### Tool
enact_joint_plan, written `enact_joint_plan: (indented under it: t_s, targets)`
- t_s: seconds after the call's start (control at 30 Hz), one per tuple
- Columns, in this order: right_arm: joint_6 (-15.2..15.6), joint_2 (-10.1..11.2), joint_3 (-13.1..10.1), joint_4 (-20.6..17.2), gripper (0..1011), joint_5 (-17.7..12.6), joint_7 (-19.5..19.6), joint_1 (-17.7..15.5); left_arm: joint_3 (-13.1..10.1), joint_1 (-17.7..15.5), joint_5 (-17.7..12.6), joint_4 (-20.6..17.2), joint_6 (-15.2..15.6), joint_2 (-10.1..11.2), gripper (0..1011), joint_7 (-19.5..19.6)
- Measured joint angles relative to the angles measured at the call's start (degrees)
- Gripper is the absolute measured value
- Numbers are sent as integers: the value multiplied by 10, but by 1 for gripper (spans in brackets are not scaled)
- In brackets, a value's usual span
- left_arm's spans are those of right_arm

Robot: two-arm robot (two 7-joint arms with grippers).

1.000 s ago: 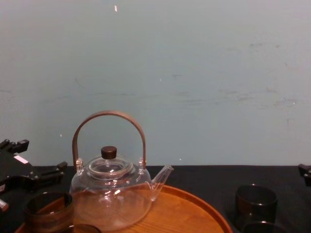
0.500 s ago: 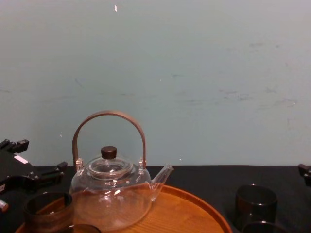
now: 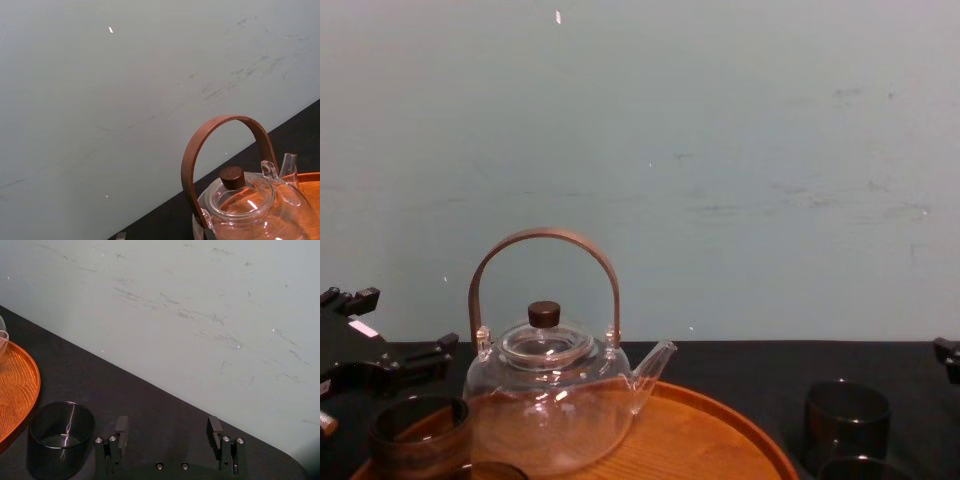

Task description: Pick up the glass from the table and place it on the tray.

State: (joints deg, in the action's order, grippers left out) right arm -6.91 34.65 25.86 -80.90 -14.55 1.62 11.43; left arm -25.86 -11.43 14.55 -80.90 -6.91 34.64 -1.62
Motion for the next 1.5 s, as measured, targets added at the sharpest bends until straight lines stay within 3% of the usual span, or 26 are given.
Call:
enact_joint_plan:
  t_s: [1.5]
  targets:
    - [0,0,0,0,1003,0,0,0,0,0,0,0,0,0,1001,0]
